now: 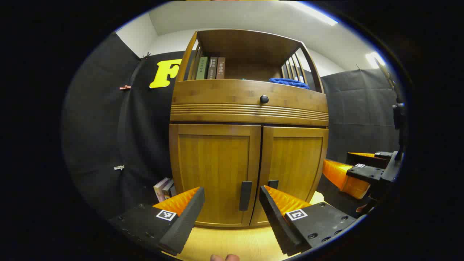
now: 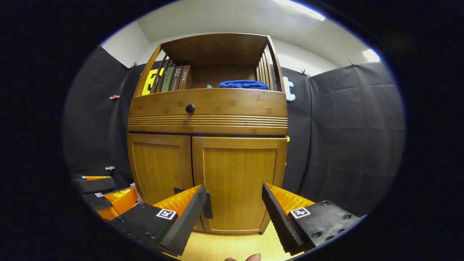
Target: Open the right door of the double-door shoe cabinet with the right hand, and open the left door with the left hand.
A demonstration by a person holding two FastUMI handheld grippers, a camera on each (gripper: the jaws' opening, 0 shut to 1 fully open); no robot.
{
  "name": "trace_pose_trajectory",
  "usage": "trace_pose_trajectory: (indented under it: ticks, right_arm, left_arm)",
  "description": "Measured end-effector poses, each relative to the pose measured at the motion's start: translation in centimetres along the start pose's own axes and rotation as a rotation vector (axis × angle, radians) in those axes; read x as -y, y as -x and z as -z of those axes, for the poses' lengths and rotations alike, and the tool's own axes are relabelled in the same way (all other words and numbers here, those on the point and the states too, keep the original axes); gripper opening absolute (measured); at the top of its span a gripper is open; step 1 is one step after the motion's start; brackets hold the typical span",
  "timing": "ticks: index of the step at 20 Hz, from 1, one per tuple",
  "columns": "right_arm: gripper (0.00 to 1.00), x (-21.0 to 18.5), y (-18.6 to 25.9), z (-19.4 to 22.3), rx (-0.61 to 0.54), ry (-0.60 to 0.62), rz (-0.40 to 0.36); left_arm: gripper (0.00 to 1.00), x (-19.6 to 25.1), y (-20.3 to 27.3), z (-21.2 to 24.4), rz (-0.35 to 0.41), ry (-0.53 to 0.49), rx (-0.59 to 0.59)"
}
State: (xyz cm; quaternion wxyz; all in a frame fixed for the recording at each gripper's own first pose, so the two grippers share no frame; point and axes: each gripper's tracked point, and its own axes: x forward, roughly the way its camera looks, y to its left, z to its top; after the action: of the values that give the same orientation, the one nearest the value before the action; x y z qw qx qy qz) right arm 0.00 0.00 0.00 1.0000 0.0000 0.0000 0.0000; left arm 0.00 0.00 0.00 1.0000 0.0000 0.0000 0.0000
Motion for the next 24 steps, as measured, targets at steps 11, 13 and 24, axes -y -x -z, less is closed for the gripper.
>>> trace_pose_trajectory:
  ticks: [11, 13, 24]
  right_arm:
    - [0.98, -0.8, 1.2, -0.3, 0.005, 0.025, -0.029]
    - [0.97, -0.9, 1.4, -0.2, 0.005, 0.03, -0.031]
    - [0.99, -3.7, 1.6, -0.2, 0.01, 0.0, -0.072]
  left_arm:
    - [0.94, 0.0, 1.6, 0.7, -0.012, 0.0, 0.0]
    - [0.93, 0.0, 1.8, 0.6, -0.014, -0.003, 0.007]
    - [0.94, -1.8, 3.4, -1.4, -0.042, -0.027, 0.051]
